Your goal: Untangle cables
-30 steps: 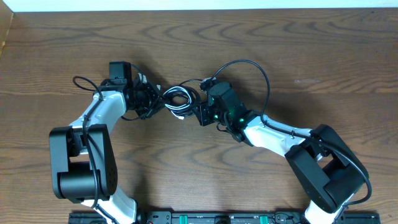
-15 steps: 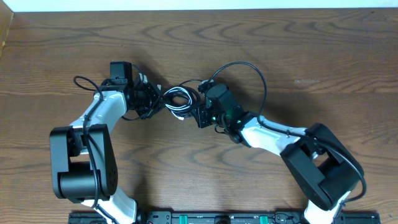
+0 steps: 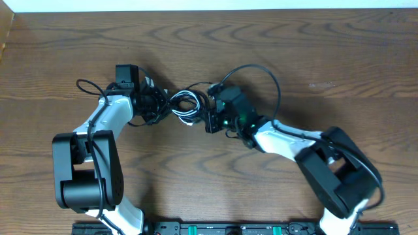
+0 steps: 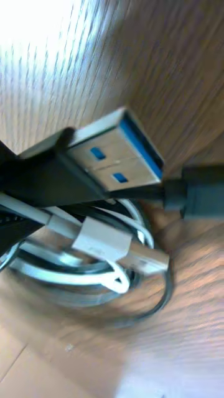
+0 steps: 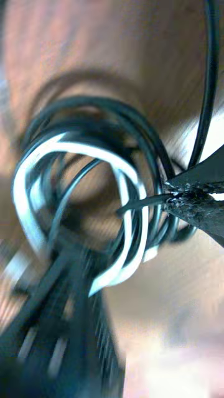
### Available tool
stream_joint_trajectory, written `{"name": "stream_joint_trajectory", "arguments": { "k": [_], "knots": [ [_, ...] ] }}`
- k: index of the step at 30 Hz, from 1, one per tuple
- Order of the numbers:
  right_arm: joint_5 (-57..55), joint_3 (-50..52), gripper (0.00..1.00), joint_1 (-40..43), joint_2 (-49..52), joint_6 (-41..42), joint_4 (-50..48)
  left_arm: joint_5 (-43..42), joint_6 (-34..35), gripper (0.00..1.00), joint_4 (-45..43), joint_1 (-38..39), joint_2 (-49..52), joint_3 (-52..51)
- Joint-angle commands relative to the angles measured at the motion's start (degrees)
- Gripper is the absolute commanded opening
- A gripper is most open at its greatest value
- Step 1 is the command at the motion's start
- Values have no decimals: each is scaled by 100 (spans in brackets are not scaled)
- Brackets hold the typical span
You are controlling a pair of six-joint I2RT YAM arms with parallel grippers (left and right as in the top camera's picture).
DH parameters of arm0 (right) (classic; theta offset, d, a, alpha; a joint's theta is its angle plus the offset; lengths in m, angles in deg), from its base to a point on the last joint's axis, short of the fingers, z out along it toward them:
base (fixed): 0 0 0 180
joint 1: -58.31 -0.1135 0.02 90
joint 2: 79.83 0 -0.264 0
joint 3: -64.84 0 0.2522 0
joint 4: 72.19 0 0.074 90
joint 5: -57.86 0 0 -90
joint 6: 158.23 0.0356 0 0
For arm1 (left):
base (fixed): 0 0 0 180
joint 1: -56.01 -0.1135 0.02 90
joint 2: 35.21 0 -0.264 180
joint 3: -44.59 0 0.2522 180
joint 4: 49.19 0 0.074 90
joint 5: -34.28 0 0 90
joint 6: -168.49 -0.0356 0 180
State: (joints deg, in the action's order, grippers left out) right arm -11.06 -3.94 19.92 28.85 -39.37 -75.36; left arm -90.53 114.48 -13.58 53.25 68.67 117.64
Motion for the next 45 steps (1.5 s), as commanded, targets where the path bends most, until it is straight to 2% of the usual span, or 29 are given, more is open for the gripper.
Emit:
{"name": "stream_joint_trajectory", "arguments": {
  "k": [1, 6, 10, 13, 17, 21, 23, 27, 33, 34, 36, 45],
  "knots": [
    [946, -37, 1, 188, -557, 166, -260, 772, -35, 8, -4, 11, 7, 20],
    [1956, -37, 1, 354, -713, 984, -1102, 857, 4, 8, -7, 13, 7, 20],
    [2133, -37, 1, 424, -710, 1554, -1469, 857, 2, 8, -7, 11, 7, 20],
    [1954, -37, 1, 428, -710, 1563, -1390, 852, 4, 8, -7, 11, 7, 20],
    [1491, -37, 2, 428, -710, 1368, -737, 852, 4, 10, -7, 13, 7, 20],
    [1003, -37, 16, 387, -710, 1320, 2, 852, 4, 12, -7, 11, 7, 20],
    [645, -37, 25, 330, -708, 984, 352, 852, 2, 12, -7, 11, 7, 20],
    [-153, -37, 38, 122, -704, 603, 916, 852, 2, 12, -4, 13, 7, 20],
    [-457, -37, 41, -181, -608, 424, 946, 852, 2, 13, -7, 13, 7, 20],
    [-708, -37, 41, -269, -555, 424, 949, 852, 2, 17, -7, 11, 7, 20],
    [-962, -37, 41, -323, -463, 426, 938, 848, -9, 38, -4, 11, 7, 20],
    [-1045, -37, 41, -323, -439, 422, 994, 852, -297, 40, 494, 7, -557, 129]
  ]
}}
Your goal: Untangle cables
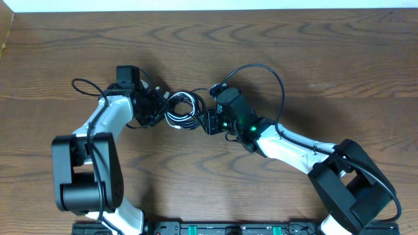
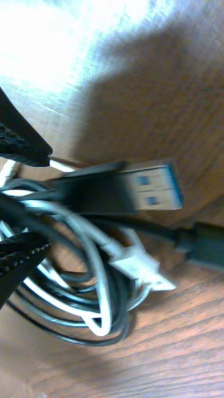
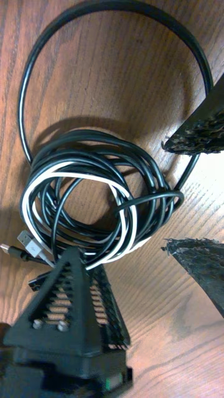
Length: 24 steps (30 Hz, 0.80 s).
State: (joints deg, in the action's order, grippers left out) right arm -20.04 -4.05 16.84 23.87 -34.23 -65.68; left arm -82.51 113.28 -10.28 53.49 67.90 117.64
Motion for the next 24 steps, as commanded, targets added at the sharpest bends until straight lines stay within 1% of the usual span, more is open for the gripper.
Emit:
{"name": "stream_joint_trajectory", "arguments": {
  "k": [1, 3, 4, 7, 10, 15, 18, 22, 24],
  "knots": [
    [-149, -26, 40, -15, 59, -94, 44, 52, -175, 41, 302, -17, -715, 127],
    [-151, -26, 40, -15, 59, -210, 66, 68, -101, 46, 459, -17, -863, 127],
    [-149, -26, 39, -15, 59, -284, 72, 149, 74, 48, 612, -17, -905, 127],
    [-151, -26, 39, -15, 59, -304, 70, 483, 538, 48, 1051, -15, -896, 94],
    [-175, -26, 40, -15, 59, -306, 68, 654, 632, 49, 1226, -11, -837, -2],
    [-280, -26, 40, -15, 59, -306, 87, 658, 647, 49, 1174, 111, -741, -109],
    [-275, -26, 40, -15, 59, -306, 87, 682, 680, 49, 962, 262, -645, -109],
    [-275, -26, 40, -15, 59, -400, 107, 717, 1200, 49, 667, 538, -365, -109],
    [-278, -26, 40, -15, 59, -411, 120, 892, 1432, 49, 643, 684, -197, -109]
  ]
}}
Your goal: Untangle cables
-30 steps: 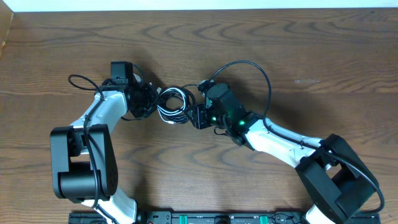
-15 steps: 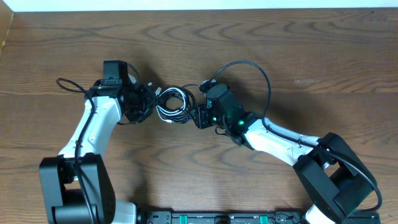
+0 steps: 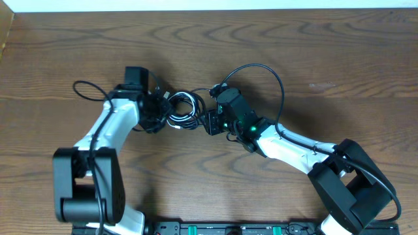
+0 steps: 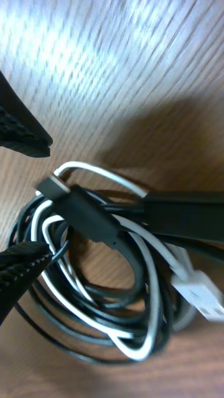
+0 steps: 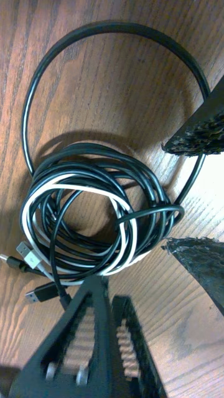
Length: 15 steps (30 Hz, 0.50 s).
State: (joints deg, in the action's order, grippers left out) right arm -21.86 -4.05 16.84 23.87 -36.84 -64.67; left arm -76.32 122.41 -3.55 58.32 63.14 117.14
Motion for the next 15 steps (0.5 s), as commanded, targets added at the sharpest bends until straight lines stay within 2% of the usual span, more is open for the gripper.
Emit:
{"name": "stream_joint_trajectory", "arguments": {
  "k": [1, 4, 6, 9, 10, 11, 13, 15],
  "knots": [
    [-98, -26, 40, -15, 59, -151, 33, 352, 573, 49, -39, 245, 348, -59],
    [-94, -26, 40, -17, 59, -149, 70, 463, 597, 48, -103, 404, 619, -59],
    [-96, -26, 40, -20, 59, -151, 90, 466, 595, 27, -114, 476, 761, -59],
    [-94, -26, 41, -20, 59, -149, 94, 463, 592, 8, -114, 503, 879, -59],
    [-94, -26, 47, -20, 59, -149, 92, 463, 592, 7, -144, 494, 876, -59],
    [-87, -26, 49, -22, 59, -146, 98, 457, 592, 8, -179, 476, 859, -55],
    [-90, -26, 50, -24, 59, -149, 162, 400, 592, 8, -227, 437, 835, -48],
    [-83, -26, 44, -20, 57, -149, 219, 83, 590, 8, -245, 358, 785, -39]
  ]
}}
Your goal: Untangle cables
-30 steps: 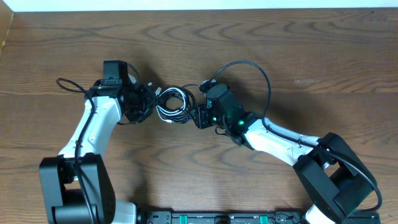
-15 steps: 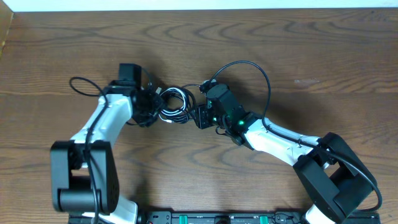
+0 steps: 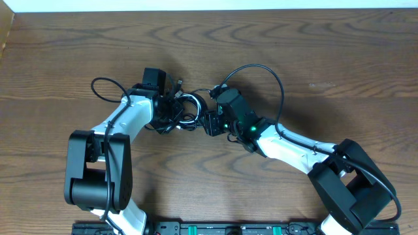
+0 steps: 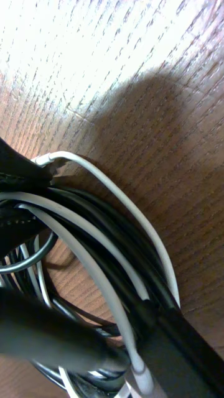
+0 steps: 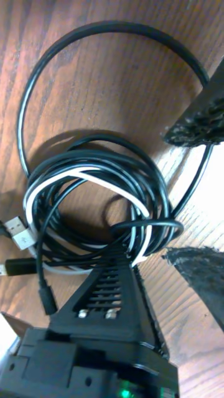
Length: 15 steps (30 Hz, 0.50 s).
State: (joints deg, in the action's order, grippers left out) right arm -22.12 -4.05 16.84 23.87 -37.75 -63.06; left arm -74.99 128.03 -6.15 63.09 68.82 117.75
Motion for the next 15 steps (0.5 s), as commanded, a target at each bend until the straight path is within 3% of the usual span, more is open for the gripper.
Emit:
{"name": "stream_joint_trajectory", "arguments": {
  "k": [1, 6, 11, 12, 15],
  "knots": [
    [-9, -26, 41, -9, 57, -57, 55, -297, 28, 7, 11, -179, 177, -96],
    [1163, -26, 40, 334, -114, 79, -122, -1965, 28, 8, -227, -612, -26, -35],
    [3807, -26, 45, 1014, -234, 173, -1119, -4188, 212, 8, -1069, -1058, -83, -35],
    [4806, -26, 45, 1268, -234, 442, -1753, -4769, 820, 8, -1429, -1217, -85, -35],
    [5440, -26, 46, 1572, -234, 1027, -2455, -5176, 2076, 8, -1768, -1425, -83, -35]
  ]
}}
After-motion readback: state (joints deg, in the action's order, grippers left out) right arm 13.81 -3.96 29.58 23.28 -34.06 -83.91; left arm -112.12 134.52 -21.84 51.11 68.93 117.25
